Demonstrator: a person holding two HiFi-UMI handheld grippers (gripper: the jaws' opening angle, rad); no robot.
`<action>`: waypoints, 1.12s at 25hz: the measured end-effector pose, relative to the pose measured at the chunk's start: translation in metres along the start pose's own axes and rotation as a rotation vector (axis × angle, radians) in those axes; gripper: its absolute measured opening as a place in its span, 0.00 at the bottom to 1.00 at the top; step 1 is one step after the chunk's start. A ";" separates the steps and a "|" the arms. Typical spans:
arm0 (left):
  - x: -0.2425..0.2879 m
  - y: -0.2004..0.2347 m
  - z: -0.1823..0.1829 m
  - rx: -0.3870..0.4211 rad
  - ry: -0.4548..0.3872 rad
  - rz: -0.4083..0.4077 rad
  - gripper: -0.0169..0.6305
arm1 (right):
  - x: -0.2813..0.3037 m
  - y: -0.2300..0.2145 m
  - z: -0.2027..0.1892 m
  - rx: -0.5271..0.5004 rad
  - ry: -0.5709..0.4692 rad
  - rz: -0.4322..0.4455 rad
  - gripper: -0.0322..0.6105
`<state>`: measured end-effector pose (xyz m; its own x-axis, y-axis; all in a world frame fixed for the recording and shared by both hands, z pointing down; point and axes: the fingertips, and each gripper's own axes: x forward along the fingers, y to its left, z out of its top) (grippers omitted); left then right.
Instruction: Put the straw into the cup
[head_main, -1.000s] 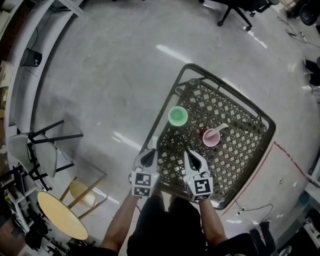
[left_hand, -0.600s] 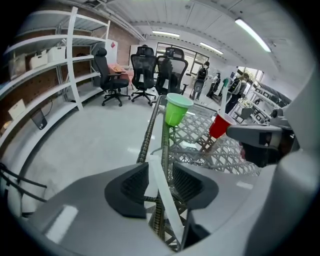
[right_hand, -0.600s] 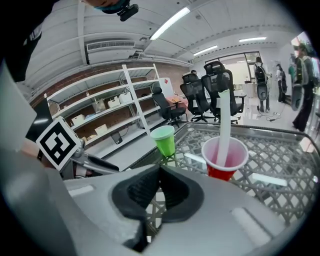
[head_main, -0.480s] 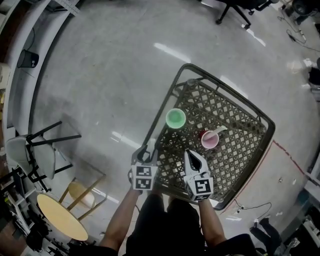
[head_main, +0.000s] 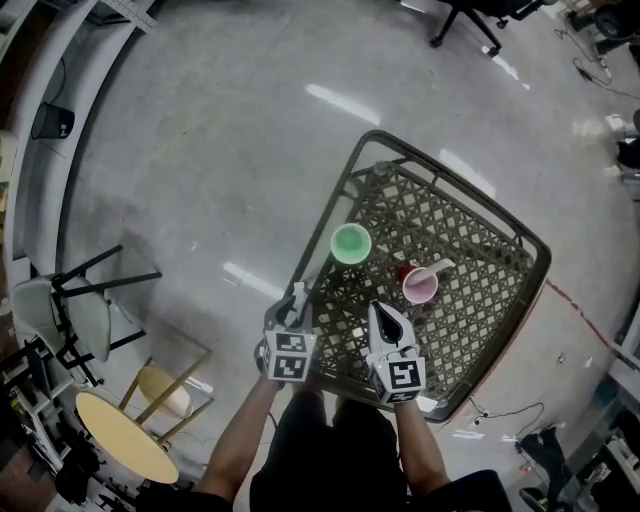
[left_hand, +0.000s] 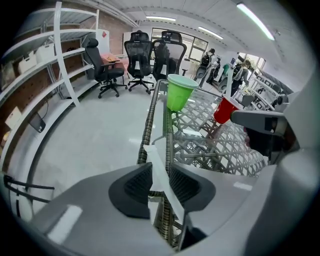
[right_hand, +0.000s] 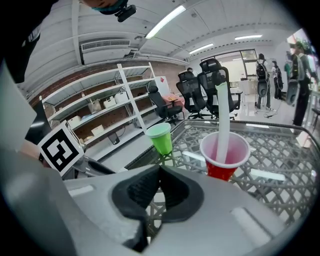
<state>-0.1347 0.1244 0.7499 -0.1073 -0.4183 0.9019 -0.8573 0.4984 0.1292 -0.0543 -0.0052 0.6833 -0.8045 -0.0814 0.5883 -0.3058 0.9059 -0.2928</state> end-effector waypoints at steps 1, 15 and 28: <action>0.000 0.002 0.000 0.004 0.004 0.007 0.19 | 0.000 0.000 0.001 0.002 0.003 -0.001 0.05; 0.002 0.006 -0.001 0.000 0.003 0.019 0.11 | 0.001 -0.001 0.001 0.002 0.003 -0.006 0.05; -0.023 -0.003 0.033 0.007 -0.144 0.014 0.11 | -0.017 -0.003 0.006 0.000 -0.039 -0.027 0.05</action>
<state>-0.1463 0.1076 0.7150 -0.1899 -0.5159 0.8353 -0.8584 0.5002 0.1138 -0.0425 -0.0093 0.6695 -0.8155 -0.1220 0.5658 -0.3273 0.9034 -0.2770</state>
